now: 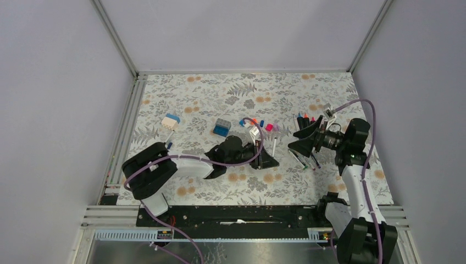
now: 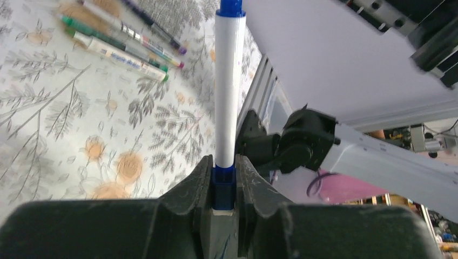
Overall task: Open the pen caps
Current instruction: Open the pen cap from the pen.
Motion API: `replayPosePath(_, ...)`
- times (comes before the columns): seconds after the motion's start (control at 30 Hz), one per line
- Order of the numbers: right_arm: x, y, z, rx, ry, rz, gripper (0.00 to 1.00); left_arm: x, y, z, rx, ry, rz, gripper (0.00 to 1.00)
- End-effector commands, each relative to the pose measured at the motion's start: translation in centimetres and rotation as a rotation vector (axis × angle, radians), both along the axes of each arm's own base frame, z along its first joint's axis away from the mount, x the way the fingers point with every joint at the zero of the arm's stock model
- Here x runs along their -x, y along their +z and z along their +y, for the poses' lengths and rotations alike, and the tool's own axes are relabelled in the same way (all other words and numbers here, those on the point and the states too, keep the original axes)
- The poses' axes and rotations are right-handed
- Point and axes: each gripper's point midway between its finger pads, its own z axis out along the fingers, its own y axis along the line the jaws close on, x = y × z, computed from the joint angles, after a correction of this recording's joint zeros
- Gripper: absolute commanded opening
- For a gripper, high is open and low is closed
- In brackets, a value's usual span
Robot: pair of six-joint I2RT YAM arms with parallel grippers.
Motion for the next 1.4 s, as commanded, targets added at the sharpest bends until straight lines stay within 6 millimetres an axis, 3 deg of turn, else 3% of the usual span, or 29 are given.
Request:
replayPosePath(0.0, 0.8, 1.8, -0.5, 0.123, 0.056, -0.246, 1.00, 2.9, 1.4, 2.4, -0.050, -0.155, -0.008, 0.00)
replayPosePath(0.07, 0.8, 1.5, -0.9, 0.216, 0.067, -0.342, 1.00, 3.7, 1.0, 3.6, -0.104, -0.202, -0.012, 0.00)
replayPosePath(0.17, 0.1, 0.6, -1.7, 0.311, 0.058, -0.349, 0.99, 3.5, -0.1, 5.0, -0.233, -0.191, -0.044, 0.00)
replayPosePath(0.3, 1.5, 1.1, -0.2, 0.221, 0.137, -0.220, 1.00, 2.0, 0.5, 5.3, -0.290, -0.142, -0.120, 0.00)
replayPosePath(0.47, 3.0, 1.8, 2.9, 0.028, 0.212, -0.008, 1.00, 0.5, 3.4, 2.4, -0.204, -0.099, -0.219, 0.00)
replayPosePath(0.67, 2.2, 1.9, 3.0, -0.036, 0.167, 0.077, 1.00, 0.1, 5.2, -0.8, -0.134, -0.091, -0.263, 0.00)
replayPosePath(0.87, 1.5, 1.5, 3.0, -0.055, 0.123, 0.138, 0.98, 0.0, 6.0, -1.8, -0.081, -0.067, -0.268, 0.00)
replayPosePath(1.0, 1.7, 1.1, 3.0, -0.069, 0.130, 0.163, 0.88, -0.2, 6.5, -2.0, -0.058, -0.040, -0.271, 0.00)
replayPosePath(1.3, 1.7, 1.0, 3.1, -0.092, 0.132, 0.189, 0.37, 0.2, 6.9, -3.1, -0.024, -0.041, -0.255, 0.00)
replayPosePath(1.37, 1.6, 1.1, 3.1, -0.095, 0.131, 0.188, 0.30, 0.4, 6.8, -3.3, -0.023, -0.047, -0.251, 0.00)
